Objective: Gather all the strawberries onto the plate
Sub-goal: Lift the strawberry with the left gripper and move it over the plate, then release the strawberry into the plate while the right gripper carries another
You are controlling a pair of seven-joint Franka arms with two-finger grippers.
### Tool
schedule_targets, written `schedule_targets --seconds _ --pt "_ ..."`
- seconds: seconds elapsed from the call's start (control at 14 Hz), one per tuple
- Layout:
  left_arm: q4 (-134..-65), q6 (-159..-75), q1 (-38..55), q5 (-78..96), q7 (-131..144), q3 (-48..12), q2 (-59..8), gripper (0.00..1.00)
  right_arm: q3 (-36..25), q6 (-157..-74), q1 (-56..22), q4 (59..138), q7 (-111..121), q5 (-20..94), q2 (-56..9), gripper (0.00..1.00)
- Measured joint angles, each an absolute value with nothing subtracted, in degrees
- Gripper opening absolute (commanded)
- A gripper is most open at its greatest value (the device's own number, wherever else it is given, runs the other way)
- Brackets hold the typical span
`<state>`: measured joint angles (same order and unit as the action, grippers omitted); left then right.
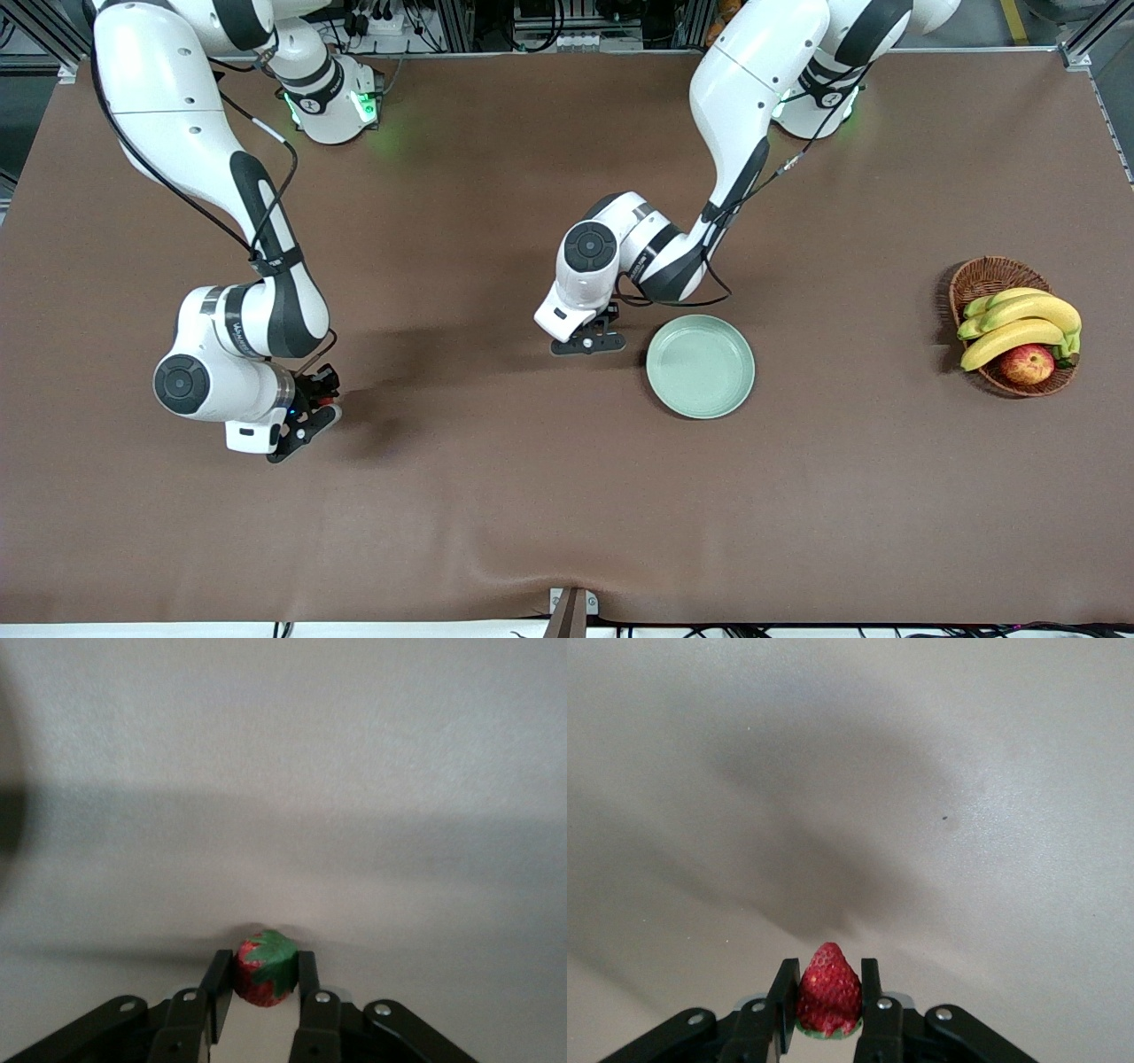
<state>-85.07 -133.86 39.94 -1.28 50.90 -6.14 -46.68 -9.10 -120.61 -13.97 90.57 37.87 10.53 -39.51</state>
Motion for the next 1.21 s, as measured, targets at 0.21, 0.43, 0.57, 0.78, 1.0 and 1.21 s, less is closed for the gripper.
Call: schedule_targets --seconds 0.21,0.43,0.57,0.78,1.0,1.21 --pt "-84.02 -132.95 39.33 -1.28 50.9 -5.72 -45.31 0.0 -9.08 -120.6 -13.98 90.59 37.79 10.54 -39.51 0.0" --pt "-83.77 -129.36 36.93 -1.46 49.13 -5.46 -41.97 0.0 -9.05 -120.51 -13.98 90.73 37.75 11.29 -39.39 0.0" --pt "-83.74 -126.89 34.0 -1.49 45.64 -5.32 -39.49 0.0 -9.05 -120.45 -13.98 90.87 37.63 11.93 -39.25 0.0" --pt "-83.94 -125.65 28.89 -1.51 39.52 -5.15 -37.89 0.0 -8.99 -120.44 -14.0 91.25 36.46 12.22 -38.89 0.0" --pt "-85.25 -124.78 24.11 -1.51 33.42 -5.1 -37.97 0.0 -8.82 -120.28 -14.77 91.9 33.78 12.24 -37.76 0.0" --pt "-87.06 -124.72 23.06 -1.51 32.62 -5.12 -38.76 0.03 -8.73 -120.27 -16.07 92.45 30.39 12.24 -36.75 0.0"
